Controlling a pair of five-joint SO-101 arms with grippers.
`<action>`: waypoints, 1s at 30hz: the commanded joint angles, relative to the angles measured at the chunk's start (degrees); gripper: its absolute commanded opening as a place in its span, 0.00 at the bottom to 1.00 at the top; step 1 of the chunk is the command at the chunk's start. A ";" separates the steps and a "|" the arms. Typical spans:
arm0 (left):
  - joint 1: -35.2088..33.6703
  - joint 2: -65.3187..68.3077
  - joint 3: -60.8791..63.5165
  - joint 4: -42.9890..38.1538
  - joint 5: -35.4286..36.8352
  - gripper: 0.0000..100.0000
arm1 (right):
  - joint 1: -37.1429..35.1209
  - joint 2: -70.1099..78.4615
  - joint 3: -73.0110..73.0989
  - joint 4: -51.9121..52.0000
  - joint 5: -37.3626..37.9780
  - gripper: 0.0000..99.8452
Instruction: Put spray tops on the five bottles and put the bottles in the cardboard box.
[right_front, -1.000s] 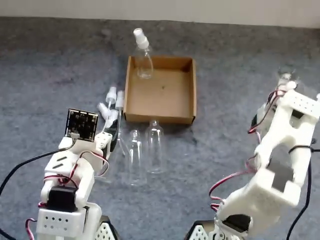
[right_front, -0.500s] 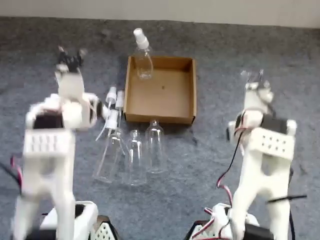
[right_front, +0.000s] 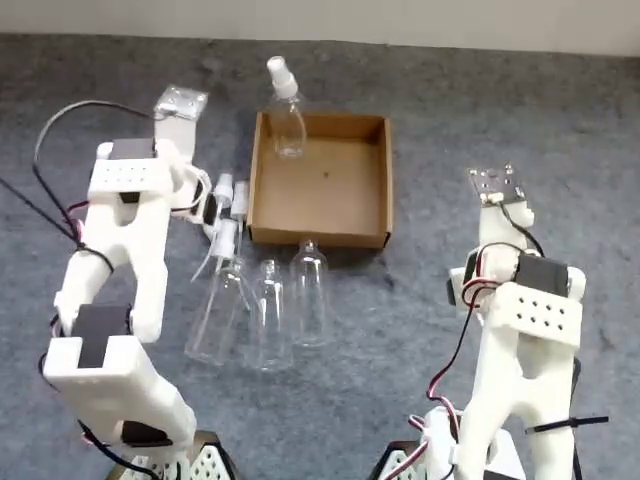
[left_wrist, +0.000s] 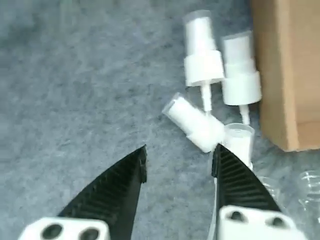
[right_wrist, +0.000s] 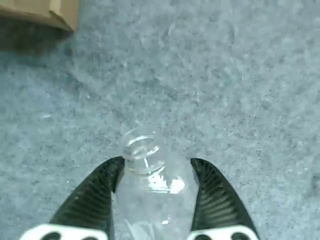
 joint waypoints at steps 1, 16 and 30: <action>2.86 -0.31 -2.51 0.26 -2.02 0.17 | -0.66 -2.07 -0.22 -1.27 0.62 0.00; 5.93 0.22 3.12 -2.64 -3.96 0.17 | -0.66 -2.07 -0.22 -1.27 0.62 0.00; 0.22 -0.40 10.42 -7.91 -4.57 0.11 | -0.57 -2.24 -0.13 -0.84 0.62 0.00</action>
